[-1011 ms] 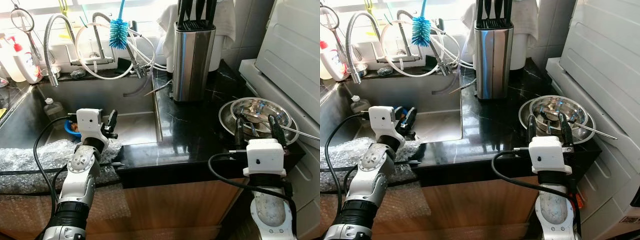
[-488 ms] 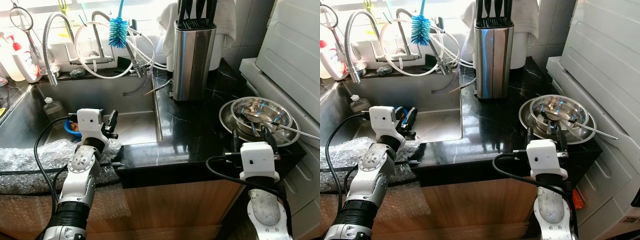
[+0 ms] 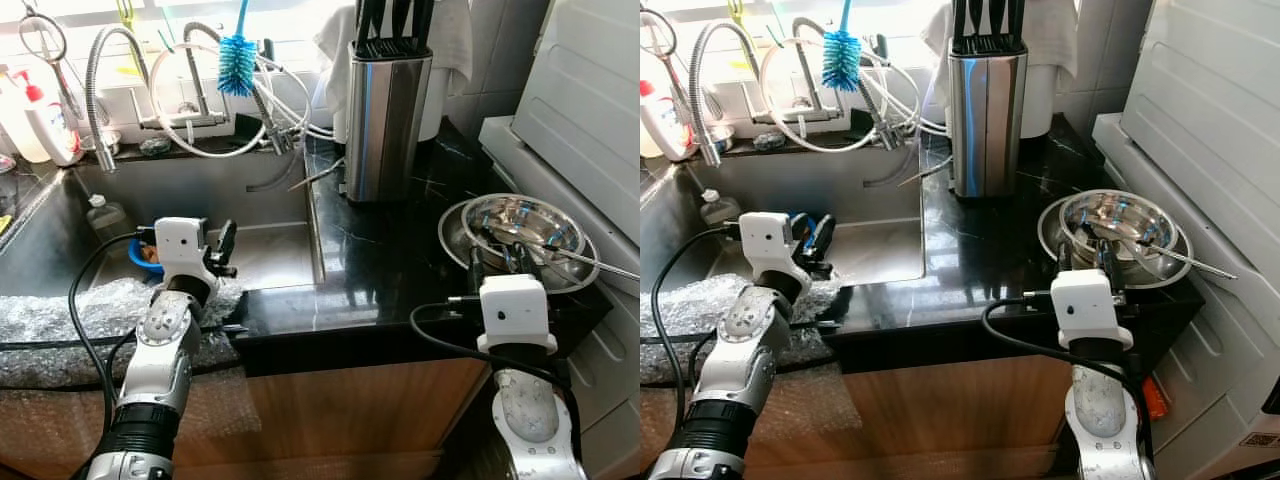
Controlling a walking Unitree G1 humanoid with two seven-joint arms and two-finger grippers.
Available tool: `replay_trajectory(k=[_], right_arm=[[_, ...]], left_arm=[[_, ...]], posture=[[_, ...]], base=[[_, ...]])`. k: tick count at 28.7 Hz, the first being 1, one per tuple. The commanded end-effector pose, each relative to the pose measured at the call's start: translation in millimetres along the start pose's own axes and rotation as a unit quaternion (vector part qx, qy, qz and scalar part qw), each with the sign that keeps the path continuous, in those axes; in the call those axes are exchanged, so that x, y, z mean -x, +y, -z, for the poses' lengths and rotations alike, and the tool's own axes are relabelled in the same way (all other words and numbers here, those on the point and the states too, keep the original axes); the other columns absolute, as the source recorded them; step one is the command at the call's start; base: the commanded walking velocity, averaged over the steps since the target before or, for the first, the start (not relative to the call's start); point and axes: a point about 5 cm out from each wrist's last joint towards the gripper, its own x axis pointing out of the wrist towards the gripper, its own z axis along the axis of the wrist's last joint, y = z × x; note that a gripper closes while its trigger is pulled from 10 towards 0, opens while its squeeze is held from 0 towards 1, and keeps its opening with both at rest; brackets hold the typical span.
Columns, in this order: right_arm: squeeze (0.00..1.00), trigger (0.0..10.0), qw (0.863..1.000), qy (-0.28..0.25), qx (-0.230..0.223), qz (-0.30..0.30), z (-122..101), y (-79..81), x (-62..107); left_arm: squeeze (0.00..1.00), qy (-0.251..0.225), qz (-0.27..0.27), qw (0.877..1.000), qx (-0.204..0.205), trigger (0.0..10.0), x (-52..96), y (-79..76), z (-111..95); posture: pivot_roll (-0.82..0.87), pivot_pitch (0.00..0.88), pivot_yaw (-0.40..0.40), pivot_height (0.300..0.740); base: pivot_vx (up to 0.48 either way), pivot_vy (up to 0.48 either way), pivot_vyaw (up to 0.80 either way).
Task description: Kitchen organization
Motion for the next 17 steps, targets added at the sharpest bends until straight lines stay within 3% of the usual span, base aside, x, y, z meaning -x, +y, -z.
replay_trajectory(k=[1, 17], right_arm=[[0.0, 0.0, 1.0, -0.003, -0.003, -0.006, -3.1, 2.4, -2.0], [0.0, 0.0, 1.0, -0.018, -0.01, -0.001, -9.7, 2.4, -9.1]], left_arm=[[0.0, -0.006, 0.001, 1.0, -0.011, 10.0, -2.3, -1.4, -3.5], [0.0, -0.009, 0.006, 1.0, -0.014, 10.0, -4.8, -2.2, -5.9]], posture=[[-0.1, 0.0, 0.05, 0.74], [-0.09, 0.0, 0.053, 0.74]], base=[[0.0, 0.0, 0.0], [0.0, 0.0, 0.0]])
